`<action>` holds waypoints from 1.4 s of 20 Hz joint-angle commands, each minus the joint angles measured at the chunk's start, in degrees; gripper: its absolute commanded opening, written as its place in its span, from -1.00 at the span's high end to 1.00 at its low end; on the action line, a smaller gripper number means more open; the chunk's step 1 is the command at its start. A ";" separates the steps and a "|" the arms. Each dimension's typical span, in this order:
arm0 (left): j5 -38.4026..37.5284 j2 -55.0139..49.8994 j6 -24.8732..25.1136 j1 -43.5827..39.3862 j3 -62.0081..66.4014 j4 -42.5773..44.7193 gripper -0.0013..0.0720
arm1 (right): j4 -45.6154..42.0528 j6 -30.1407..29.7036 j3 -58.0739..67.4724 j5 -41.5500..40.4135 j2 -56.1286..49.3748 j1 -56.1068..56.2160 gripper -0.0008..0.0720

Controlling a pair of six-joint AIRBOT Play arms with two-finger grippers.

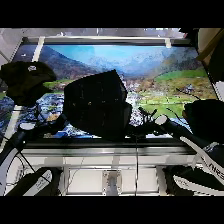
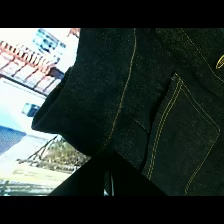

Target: Fold the clothes and pants, and hang the long-sleeved shirts on hangers.

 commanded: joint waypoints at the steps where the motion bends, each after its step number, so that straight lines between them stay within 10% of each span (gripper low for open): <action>1: 0.04 -0.02 0.04 0.00 -0.02 0.02 0.92 | -0.87 1.64 0.02 -2.05 -0.02 0.07 -0.51; 17: 0.02 -0.02 0.02 0.00 -0.02 0.04 0.92 | 0.24 1.62 3.76 -1.01 -5.44 3.74 -0.29; 21: 0.02 0.00 0.11 0.00 0.00 0.24 0.92 | 0.42 1.40 7.06 -1.14 -5.62 3.74 0.87; 28: -18.86 5.35 3.50 0.72 8.72 11.65 0.93 | -9.88 1.68 21.16 14.40 2.29 3.61 0.95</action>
